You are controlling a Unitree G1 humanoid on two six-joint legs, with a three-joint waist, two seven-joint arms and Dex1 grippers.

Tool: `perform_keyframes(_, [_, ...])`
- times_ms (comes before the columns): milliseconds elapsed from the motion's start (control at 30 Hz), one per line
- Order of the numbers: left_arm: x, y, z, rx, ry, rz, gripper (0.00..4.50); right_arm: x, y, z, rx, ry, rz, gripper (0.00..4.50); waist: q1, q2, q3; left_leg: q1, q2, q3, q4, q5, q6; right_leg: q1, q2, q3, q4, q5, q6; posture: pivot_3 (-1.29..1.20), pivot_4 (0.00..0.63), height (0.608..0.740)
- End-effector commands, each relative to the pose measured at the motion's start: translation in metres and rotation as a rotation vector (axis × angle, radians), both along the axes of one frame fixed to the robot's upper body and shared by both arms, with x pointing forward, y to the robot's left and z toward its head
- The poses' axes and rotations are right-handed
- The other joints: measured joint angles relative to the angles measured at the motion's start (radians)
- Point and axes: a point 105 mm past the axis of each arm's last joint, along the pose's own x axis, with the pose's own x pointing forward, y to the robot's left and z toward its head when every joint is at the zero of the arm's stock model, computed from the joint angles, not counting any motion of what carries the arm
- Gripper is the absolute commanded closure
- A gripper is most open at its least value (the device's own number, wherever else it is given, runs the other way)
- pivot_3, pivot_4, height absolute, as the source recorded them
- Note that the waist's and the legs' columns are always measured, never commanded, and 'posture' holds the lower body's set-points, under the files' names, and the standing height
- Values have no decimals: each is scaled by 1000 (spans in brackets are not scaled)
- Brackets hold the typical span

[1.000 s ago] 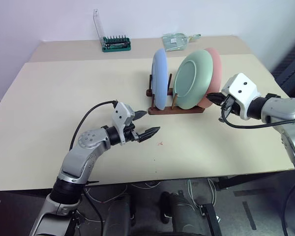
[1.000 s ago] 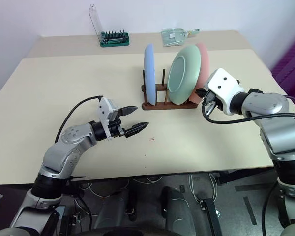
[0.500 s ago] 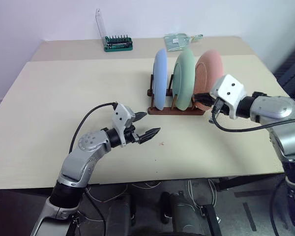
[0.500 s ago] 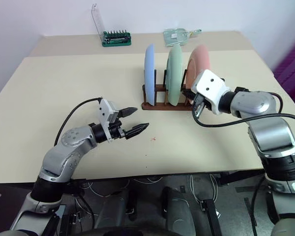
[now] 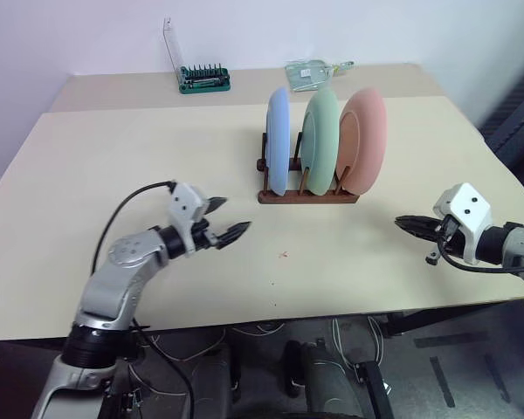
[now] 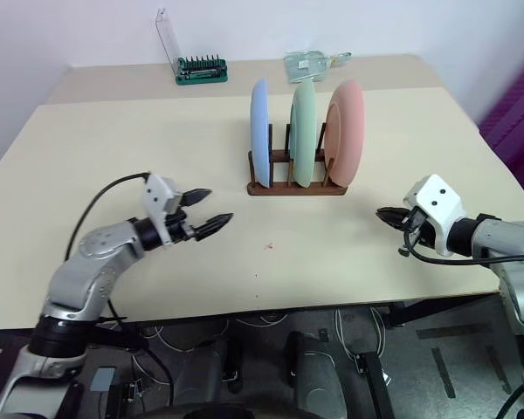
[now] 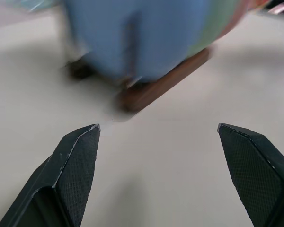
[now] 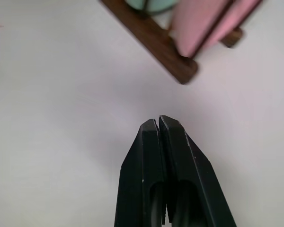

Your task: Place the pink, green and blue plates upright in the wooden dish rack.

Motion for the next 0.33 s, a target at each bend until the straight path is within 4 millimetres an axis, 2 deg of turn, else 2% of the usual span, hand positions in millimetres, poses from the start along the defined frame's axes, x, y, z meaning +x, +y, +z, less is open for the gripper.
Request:
perform_keyframes(33, [-1,19,5,42,-46,51,395,11,1,5,-20,-77,-2,4461,3,0,0,0,0,0,0,0,0,0,0,0,0,0,0,0,150,730])
perform_keyframes(167, [-5,31,0,67,-52,105,395,24,2,-2,34,-119,-49,4461,7,0,0,-1,0,0,0,0,0,1,-3,0,-1,0,0,0,150,730])
perform_keyframes(333, [-5,34,-4,32,-50,172,395,36,-1,-8,250,-177,-147,4461,4,0,0,-1,0,0,0,0,0,1,-3,0,0,0,0,0,150,730])
